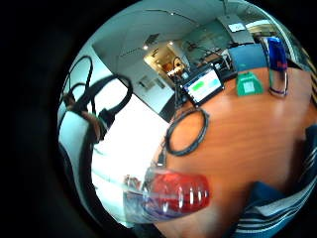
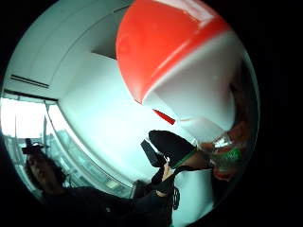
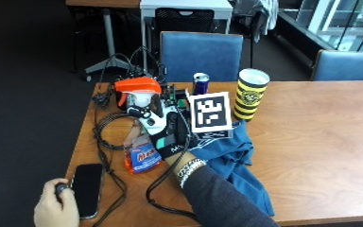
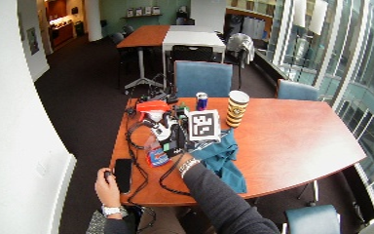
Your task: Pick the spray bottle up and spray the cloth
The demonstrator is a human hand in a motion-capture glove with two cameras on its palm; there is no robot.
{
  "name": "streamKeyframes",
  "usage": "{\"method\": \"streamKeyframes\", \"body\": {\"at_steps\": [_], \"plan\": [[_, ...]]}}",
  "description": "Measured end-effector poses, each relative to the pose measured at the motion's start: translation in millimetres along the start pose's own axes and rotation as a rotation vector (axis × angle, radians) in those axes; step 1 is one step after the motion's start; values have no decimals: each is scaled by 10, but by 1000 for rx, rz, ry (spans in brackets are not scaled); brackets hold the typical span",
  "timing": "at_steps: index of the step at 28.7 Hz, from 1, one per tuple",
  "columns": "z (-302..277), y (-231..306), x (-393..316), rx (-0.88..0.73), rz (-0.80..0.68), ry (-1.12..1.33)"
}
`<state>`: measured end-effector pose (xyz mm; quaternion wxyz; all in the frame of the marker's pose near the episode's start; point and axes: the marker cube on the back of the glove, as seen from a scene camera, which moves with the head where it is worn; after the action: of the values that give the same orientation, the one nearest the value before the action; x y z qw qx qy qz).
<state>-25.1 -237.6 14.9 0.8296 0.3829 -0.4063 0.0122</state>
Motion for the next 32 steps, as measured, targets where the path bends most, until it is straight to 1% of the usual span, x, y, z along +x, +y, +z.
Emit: {"method": "streamKeyframes", "body": {"at_steps": [4, 7, 11, 14, 17, 20, 23, 32], "plan": [[-214, 79, 97, -67, -15, 115], [-461, 64, 105, -156, -31, 201], [-813, 59, 139, -326, -37, 243], [-1049, 164, 132, -481, -51, 294], [-1250, 371, 87, -643, -96, 429], [-1401, 626, -16, -761, -158, 574], [-1499, 857, -166, -817, -221, 644], [-1670, 1315, -592, -883, -374, 767]]}}
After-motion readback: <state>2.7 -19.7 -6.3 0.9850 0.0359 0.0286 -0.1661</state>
